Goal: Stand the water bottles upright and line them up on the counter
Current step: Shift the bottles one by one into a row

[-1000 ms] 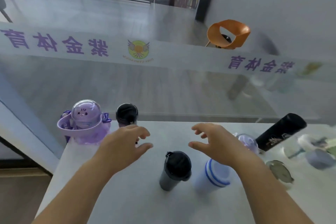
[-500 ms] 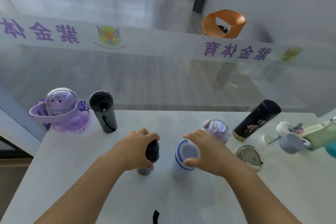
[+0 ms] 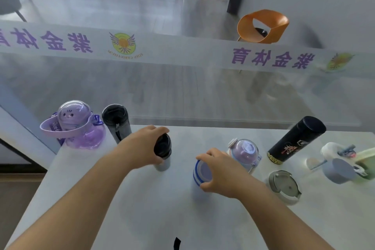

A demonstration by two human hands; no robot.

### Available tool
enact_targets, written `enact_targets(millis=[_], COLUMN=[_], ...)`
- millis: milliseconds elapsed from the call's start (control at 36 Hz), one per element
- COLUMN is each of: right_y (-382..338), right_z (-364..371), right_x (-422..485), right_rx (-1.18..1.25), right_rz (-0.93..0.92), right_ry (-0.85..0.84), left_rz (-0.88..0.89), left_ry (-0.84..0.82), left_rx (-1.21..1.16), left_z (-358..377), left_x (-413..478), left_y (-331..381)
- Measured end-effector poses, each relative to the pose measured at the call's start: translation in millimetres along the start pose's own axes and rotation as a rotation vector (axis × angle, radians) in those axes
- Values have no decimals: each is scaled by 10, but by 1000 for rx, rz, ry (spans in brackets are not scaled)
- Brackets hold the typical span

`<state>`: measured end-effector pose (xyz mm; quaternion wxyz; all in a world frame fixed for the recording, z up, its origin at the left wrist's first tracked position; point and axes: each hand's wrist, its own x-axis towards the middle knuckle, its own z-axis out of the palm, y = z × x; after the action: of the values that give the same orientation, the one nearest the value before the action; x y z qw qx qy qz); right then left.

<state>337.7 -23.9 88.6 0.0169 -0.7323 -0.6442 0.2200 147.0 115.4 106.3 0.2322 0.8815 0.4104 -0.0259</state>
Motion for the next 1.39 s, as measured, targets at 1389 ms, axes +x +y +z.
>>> enact_targets(millis=[1389], right_y=[127], right_z=[-619], right_x=[1435], right_rx=[1], right_rz=[52], right_ry=[14], left_rz=[-67], left_ry=[-26], left_rx=[-86], left_z=[-174], left_x=[1038], left_y=[-279])
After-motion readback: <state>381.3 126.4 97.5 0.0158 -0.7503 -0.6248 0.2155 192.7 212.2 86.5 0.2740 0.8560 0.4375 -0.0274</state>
